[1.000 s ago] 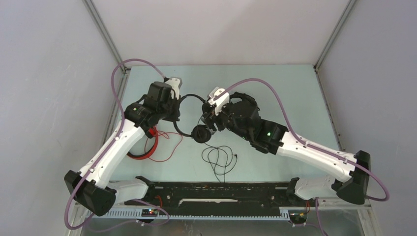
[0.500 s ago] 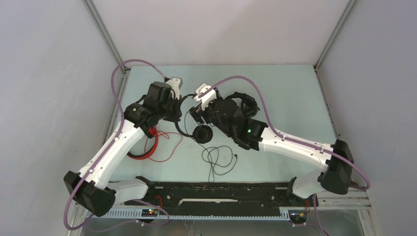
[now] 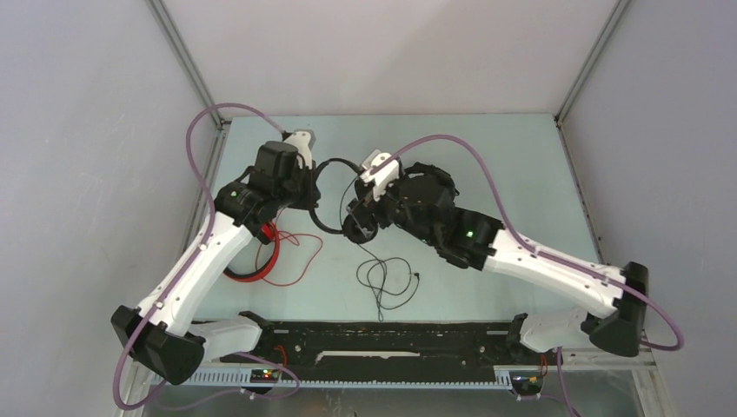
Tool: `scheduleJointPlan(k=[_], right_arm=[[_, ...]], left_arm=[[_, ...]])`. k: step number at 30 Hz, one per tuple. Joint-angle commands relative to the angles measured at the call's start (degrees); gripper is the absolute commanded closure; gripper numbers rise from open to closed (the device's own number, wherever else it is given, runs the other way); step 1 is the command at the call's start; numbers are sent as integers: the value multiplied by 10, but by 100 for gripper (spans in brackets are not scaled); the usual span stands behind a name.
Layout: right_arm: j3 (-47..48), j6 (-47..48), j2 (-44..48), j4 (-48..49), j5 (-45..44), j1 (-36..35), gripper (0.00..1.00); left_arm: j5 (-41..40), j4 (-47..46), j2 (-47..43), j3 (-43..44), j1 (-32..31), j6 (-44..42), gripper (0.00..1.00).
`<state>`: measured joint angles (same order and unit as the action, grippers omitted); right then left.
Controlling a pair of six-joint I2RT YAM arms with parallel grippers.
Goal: Wrap the headphones
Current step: Wrap the headphones cable around the headphones.
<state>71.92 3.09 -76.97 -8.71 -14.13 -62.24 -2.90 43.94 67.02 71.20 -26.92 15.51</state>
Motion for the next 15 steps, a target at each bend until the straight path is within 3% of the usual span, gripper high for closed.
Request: scheduleJointPlan(k=[1,9,12,15], right_arm=[[-8,-46,73,-50,52,-5,13],[-120,-65,178,29,172,5,13],[-238,-33,213,174,195,6,13],[-299,-15,214,271,214,7,12]], left_arm=[[-21,-55,-6,63,20,35,100],[-10,-50,4,114,43,51,100],[-1,-35,1,137,43,60,100],[23,-33,-7,138,43,75,100]])
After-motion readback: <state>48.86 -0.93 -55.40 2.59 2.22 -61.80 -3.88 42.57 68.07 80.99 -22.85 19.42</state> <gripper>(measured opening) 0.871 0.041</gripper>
